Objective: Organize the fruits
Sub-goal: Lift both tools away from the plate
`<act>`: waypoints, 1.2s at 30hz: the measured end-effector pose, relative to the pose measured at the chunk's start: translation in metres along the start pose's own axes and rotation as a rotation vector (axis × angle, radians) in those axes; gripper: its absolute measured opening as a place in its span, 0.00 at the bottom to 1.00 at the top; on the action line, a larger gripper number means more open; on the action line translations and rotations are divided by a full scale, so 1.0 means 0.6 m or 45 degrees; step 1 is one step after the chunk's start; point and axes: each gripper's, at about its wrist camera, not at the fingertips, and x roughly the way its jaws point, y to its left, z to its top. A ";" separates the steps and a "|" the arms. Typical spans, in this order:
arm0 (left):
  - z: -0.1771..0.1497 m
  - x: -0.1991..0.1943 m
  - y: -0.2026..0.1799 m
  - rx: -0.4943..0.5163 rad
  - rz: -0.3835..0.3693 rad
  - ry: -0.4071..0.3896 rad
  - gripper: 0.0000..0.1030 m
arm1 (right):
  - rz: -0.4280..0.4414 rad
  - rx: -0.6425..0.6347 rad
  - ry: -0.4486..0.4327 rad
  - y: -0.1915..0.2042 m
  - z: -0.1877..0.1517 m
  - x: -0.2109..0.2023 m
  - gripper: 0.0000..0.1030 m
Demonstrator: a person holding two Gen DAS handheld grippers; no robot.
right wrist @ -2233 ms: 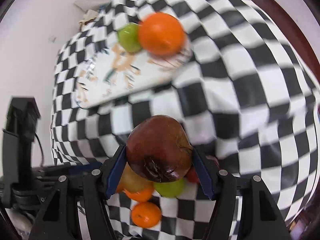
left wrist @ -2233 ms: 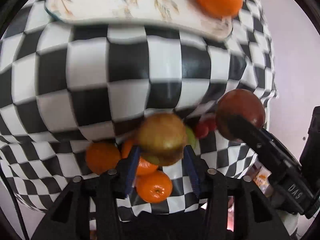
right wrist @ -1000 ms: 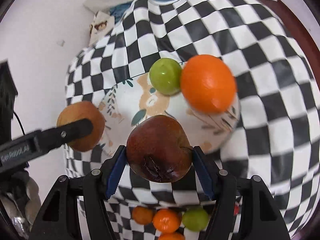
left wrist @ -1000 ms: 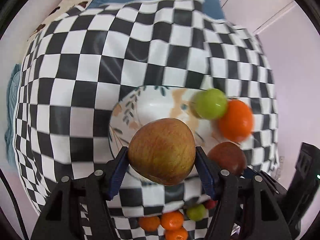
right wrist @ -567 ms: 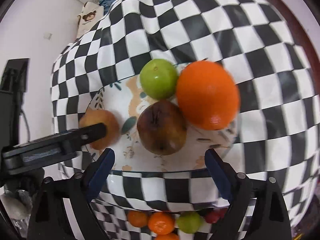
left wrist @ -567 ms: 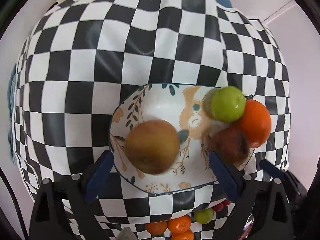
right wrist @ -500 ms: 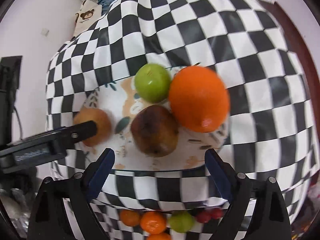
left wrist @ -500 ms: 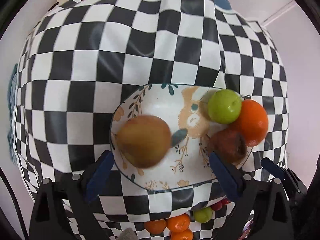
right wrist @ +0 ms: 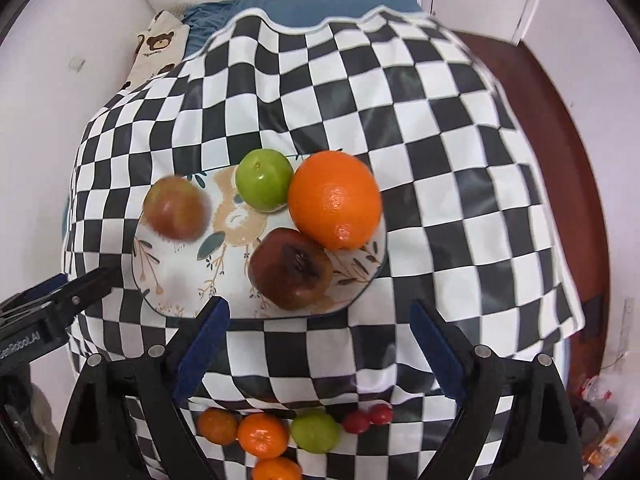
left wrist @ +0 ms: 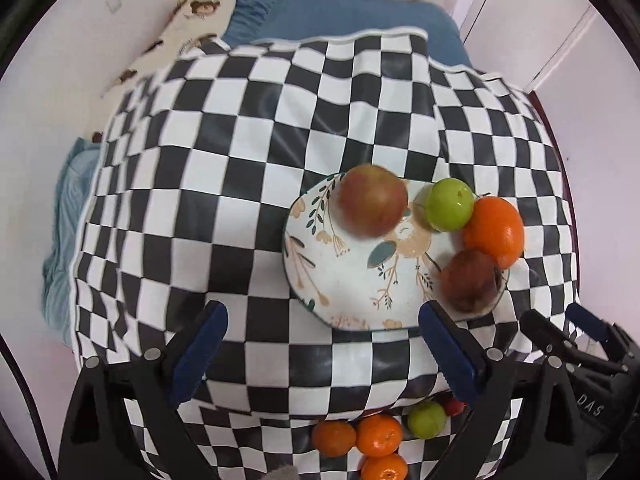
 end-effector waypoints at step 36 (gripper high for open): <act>-0.203 -0.150 0.003 -0.013 0.027 -0.227 0.99 | 0.099 -0.026 -0.204 0.028 -0.186 -0.180 0.92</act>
